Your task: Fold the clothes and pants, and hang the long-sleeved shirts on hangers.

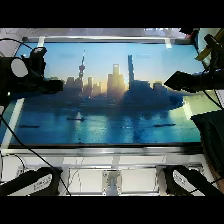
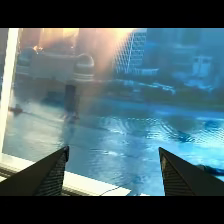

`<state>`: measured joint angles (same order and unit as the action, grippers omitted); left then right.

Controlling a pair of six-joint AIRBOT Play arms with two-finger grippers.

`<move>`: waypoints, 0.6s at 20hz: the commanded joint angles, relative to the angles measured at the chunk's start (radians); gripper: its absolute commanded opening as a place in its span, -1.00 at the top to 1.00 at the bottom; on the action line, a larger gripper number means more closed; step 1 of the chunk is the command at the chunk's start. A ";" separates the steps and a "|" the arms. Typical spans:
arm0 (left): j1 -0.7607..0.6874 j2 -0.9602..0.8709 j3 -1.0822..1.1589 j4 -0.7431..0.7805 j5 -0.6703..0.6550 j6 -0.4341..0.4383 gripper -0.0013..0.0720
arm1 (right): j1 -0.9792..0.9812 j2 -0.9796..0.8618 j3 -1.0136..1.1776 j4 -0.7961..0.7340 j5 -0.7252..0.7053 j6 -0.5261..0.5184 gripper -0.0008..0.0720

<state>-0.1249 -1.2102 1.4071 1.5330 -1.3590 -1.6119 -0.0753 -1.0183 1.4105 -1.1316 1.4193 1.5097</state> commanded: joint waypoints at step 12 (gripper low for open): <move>0.032 -0.104 0.000 0.266 0.431 -0.042 0.95 | 0.001 -0.001 0.000 -0.027 -0.068 -0.004 -0.72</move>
<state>-0.1116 -1.2881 1.4071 1.7008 -1.0592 -1.6230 -0.0750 -1.0183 1.4105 -1.1500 1.3872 1.5070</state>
